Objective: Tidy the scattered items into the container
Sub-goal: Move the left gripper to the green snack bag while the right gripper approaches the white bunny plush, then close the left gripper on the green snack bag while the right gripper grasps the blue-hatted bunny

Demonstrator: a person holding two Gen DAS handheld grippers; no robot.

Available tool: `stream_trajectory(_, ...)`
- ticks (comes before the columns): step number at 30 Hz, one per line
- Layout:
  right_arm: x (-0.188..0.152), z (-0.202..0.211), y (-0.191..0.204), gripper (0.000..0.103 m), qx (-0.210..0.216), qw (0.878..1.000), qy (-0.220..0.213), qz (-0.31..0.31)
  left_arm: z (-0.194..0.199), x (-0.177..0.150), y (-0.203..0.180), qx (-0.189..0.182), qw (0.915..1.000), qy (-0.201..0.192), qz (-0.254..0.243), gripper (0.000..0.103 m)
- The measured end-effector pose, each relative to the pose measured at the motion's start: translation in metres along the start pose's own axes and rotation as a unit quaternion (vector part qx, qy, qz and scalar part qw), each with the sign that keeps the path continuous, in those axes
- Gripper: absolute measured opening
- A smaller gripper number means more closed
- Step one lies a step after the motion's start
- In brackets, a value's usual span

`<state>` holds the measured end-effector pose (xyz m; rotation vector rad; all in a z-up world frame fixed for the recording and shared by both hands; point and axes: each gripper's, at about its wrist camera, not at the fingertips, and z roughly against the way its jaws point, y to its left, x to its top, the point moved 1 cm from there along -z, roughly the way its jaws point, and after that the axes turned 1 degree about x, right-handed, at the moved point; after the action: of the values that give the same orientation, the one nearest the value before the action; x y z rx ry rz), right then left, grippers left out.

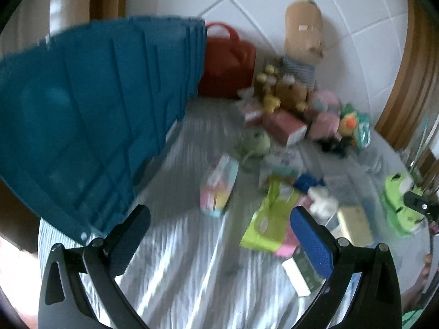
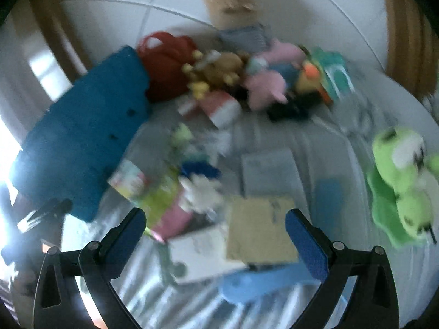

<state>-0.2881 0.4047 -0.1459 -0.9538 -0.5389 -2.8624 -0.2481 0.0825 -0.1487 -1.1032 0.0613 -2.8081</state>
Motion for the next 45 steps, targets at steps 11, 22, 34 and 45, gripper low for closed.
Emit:
stream_trajectory(11, -0.028, -0.026, -0.08, 0.103, -0.032, 0.997, 0.065, -0.008, -0.055, -0.034, -0.05, 0.011, 0.9973, 0.067, -0.027, 0.103)
stream_trajectory(22, -0.027, -0.066, -0.081, 0.103, 0.012, 0.993, 0.121, 0.007, -0.088, -0.035, -0.07, 0.036, 0.9935, 0.094, -0.052, 0.103)
stream_trajectory(34, 0.022, -0.102, -0.016, 0.103, 0.018, 0.994, 0.105, 0.031, -0.158, 0.002, -0.103, -0.01, 0.9829, 0.129, -0.131, 0.103)
stream_trajectory(45, 0.031, -0.172, 0.038, 0.103, 0.039, 0.983, 0.158, 0.087, -0.178, -0.003, -0.093, -0.032, 0.9813, 0.157, -0.106, 0.103)
